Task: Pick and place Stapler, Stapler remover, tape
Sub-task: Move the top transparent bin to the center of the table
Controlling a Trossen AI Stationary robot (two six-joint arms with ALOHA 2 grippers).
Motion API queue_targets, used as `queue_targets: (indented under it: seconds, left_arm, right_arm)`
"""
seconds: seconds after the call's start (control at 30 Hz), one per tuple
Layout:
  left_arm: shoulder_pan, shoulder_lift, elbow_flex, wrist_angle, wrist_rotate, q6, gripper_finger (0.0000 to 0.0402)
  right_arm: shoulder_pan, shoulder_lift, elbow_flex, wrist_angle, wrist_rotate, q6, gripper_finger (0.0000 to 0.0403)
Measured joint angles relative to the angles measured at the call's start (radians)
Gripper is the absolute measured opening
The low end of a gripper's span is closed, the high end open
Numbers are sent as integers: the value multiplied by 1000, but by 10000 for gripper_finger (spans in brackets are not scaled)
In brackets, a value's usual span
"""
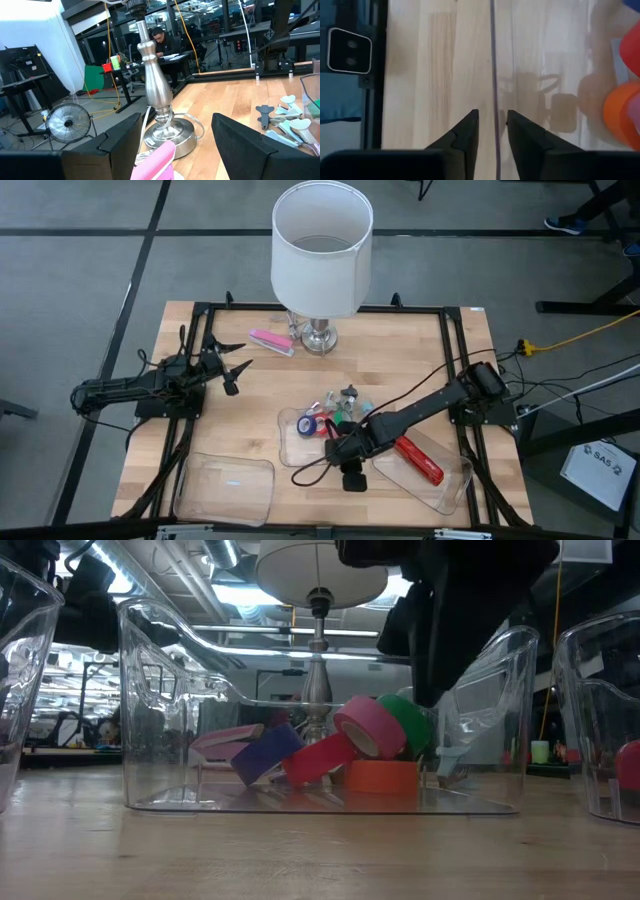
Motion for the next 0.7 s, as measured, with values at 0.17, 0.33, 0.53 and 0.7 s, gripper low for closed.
queue_targets:
  seconds: [0.17,0.33,0.53,0.7]
  left_arm:
    - [0,0,0,0,0,0,239]
    - [0,0,0,0,0,0,239]
    - [0,0,0,0,0,0,239]
    - [0,0,0,0,0,0,239]
  right_arm:
    - [-12,7,0,1,0,-60,41]
    - [-40,13,0,28,3,-147,14]
    - [-85,15,0,88,21,-271,5]
    - [-128,17,0,152,26,-341,6]
